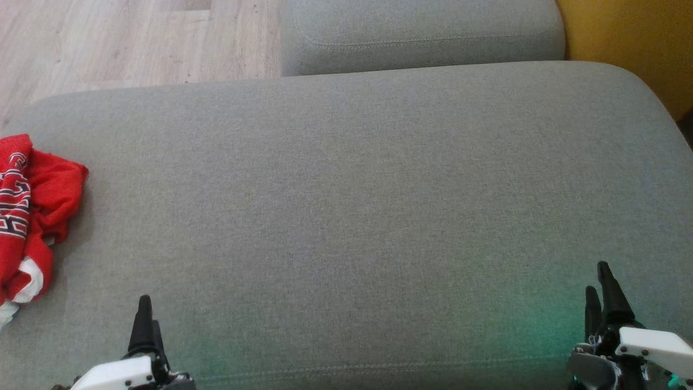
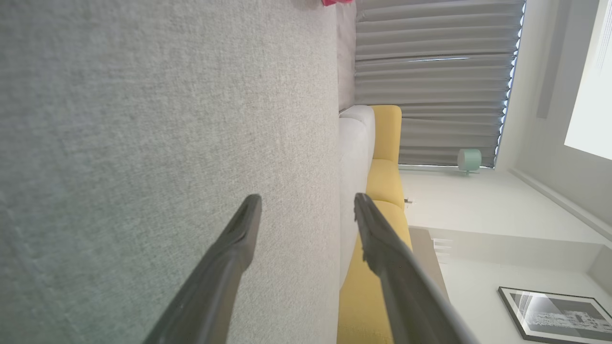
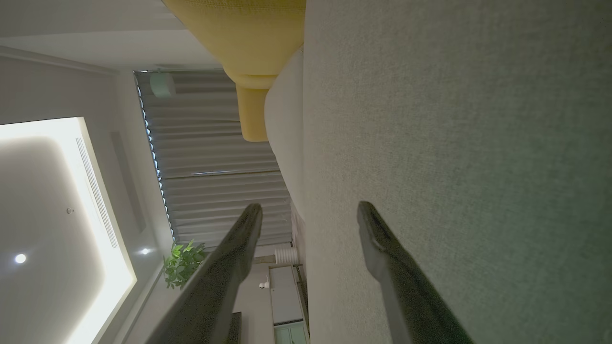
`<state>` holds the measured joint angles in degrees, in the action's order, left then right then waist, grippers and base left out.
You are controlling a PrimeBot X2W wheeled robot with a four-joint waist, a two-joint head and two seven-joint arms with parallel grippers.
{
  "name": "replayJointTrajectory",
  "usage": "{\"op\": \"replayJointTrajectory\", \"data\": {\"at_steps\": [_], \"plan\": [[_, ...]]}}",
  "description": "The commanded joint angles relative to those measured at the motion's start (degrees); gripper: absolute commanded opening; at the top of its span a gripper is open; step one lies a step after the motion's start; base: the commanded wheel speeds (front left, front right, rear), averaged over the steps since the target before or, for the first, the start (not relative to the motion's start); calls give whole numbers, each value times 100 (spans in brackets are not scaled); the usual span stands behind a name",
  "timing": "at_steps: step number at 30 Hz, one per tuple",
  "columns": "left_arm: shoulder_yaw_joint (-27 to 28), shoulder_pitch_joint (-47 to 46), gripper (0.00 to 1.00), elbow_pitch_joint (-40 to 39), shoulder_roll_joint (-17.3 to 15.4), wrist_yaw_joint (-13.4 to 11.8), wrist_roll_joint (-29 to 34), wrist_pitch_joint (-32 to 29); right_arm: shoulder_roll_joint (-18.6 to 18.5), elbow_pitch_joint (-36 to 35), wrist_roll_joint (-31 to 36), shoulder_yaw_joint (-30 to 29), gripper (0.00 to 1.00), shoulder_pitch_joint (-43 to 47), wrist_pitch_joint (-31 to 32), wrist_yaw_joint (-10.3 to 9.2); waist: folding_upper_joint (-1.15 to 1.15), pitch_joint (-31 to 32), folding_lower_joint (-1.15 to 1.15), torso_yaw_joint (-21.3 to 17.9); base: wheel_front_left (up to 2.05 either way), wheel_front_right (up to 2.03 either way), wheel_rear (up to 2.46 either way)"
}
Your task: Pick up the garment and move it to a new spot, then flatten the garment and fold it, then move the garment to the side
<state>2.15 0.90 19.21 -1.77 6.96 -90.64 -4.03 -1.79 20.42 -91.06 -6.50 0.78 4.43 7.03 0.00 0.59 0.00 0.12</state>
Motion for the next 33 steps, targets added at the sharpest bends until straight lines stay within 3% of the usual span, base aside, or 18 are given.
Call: {"op": "replayJointTrajectory", "data": {"at_steps": [1, 20, 33], "plan": [[-4, -162, 100, -220, -48, -38, 65, 42, -49, -214, 59, 20, 100, -149, -74, 5, 0, 3, 0, 1, 0, 0, 0], [-297, -110, 100, -723, -59, -228, 1353, 362, -59, -693, 1755, 126, 100, -3, -396, 12, 0, 119, 0, 30, 0, 0, 0], [-536, -30, 100, -928, -66, -278, 2900, 598, -67, -883, 3194, 386, 100, 144, -632, 18, 0, 202, 0, 58, 0, 0, 0]]}}
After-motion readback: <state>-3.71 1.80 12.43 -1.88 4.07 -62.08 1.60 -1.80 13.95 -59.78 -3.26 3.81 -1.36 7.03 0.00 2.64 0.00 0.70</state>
